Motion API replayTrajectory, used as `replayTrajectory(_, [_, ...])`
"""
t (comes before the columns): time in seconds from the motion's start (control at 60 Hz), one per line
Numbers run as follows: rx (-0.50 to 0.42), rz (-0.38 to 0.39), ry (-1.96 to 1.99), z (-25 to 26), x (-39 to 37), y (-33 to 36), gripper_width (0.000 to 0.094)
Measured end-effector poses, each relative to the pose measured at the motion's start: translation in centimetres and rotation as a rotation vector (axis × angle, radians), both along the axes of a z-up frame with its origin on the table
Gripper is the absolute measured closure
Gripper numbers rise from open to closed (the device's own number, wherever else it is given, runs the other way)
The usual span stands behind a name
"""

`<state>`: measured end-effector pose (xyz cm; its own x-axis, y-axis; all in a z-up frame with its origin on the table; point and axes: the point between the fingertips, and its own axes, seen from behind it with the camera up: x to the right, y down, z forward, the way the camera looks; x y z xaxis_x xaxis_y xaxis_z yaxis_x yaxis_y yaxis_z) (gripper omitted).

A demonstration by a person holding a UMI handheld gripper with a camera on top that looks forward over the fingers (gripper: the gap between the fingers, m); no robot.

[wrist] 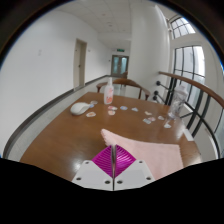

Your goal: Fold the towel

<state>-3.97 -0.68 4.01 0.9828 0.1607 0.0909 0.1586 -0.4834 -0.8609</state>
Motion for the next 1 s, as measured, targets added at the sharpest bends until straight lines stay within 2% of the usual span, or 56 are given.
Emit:
replayTrajectory(0.083, [0.062,-0.052,0.031,3.4,3.8,-0.1,0.0935])
replayTrajectory(0.167, [0.095,-0.143,0.017,5.3,9.5,-0.1,0.0935])
replayTrajectory(0.267, [0.053,-0.243,0.029,3.6,16.0,-0.7,0.0931])
replayTrajectory(0.367, [0.005,-0.304,0.045,0.6,20.3,-0.6,0.0929])
replayTrajectory(0.467, [-0.041,-0.321,0.029,-2.0,22.2,-0.4,0.0921])
replayTrajectory(0.6, [-0.058,-0.331,0.025,-3.5,22.9,-0.2,0.0901])
replayTrajectory(0.633, [-0.05,-0.334,0.032,-3.4,22.9,-0.2,0.0852])
replayTrajectory(0.65, [-0.045,-0.336,0.035,-3.3,22.9,-0.2,0.0765])
replayTrajectory(0.667, [-0.04,-0.338,0.035,-3.1,23.0,-0.3,0.0726])
replayTrajectory(0.683, [-0.037,-0.343,0.033,-3.0,23.1,-0.2,0.0747])
replayTrajectory(0.7, [-0.031,-0.346,0.031,-2.8,23.2,-0.3,0.0651])
replayTrajectory(0.75, [-0.02,-0.35,0.032,-2.2,23.2,-0.6,0.0558])
replayTrajectory(0.85, [0.014,-0.352,0.047,-0.6,23.1,-1.6,0.0043])
replayTrajectory(0.917, [0.045,-0.347,0.055,1.0,22.6,-3.2,0.01])
replayTrajectory(1.0, [0.075,-0.324,0.061,2.6,21.3,-5.5,0.01])
